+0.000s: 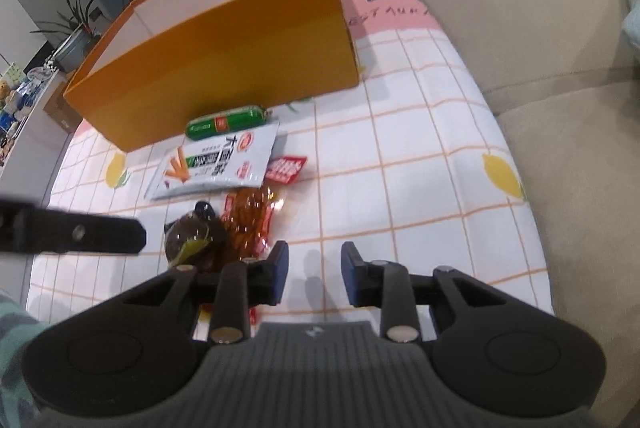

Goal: Organize snacks
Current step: 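Grasp the dark braised-egg pack with the left gripper while the right grasps the red-labelled meat pack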

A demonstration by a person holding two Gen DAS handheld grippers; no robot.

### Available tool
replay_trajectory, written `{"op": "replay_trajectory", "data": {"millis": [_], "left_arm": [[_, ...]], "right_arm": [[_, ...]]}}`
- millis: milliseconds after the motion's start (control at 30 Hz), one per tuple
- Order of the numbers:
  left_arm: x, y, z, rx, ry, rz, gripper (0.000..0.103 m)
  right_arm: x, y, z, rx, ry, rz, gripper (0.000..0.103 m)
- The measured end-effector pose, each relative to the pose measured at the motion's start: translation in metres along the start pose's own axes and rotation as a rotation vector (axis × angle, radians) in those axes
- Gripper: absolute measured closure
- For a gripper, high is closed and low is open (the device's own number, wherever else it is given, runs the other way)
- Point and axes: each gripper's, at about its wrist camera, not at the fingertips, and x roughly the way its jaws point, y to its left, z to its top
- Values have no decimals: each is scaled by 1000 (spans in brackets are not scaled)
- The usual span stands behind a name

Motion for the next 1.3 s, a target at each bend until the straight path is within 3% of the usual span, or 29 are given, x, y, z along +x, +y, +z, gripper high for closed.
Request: {"op": "replay_trajectory", "data": {"millis": [100, 233, 400, 467, 600, 733, 900, 1200, 1300], "left_arm": [[11, 6, 1, -65, 6, -2, 29], [23, 11, -2, -118, 14, 32, 29], [38, 20, -5, -193, 44, 35, 27], [44, 21, -6, -198, 62, 40, 27], [55, 23, -9, -219, 87, 18, 27], [56, 18, -9, -183, 59, 32, 27], [58, 9, -9, -121, 33, 50, 37], [48, 12, -1, -91, 8, 55, 49], [32, 15, 3, -92, -38, 54, 49]], "right_arm": [[3, 1, 5, -3, -8, 17, 76], [8, 2, 9, -5, -21, 60, 53], [16, 1, 10, -6, -8, 94, 54], [18, 1, 11, -21, 1, 82, 62], [21, 1, 11, -55, 8, 52, 65], [24, -1, 10, -62, 9, 47, 68], [28, 0, 12, -64, 3, 55, 74], [25, 7, 12, -90, -18, 86, 73], [28, 13, 15, -78, -23, 98, 60]]}}
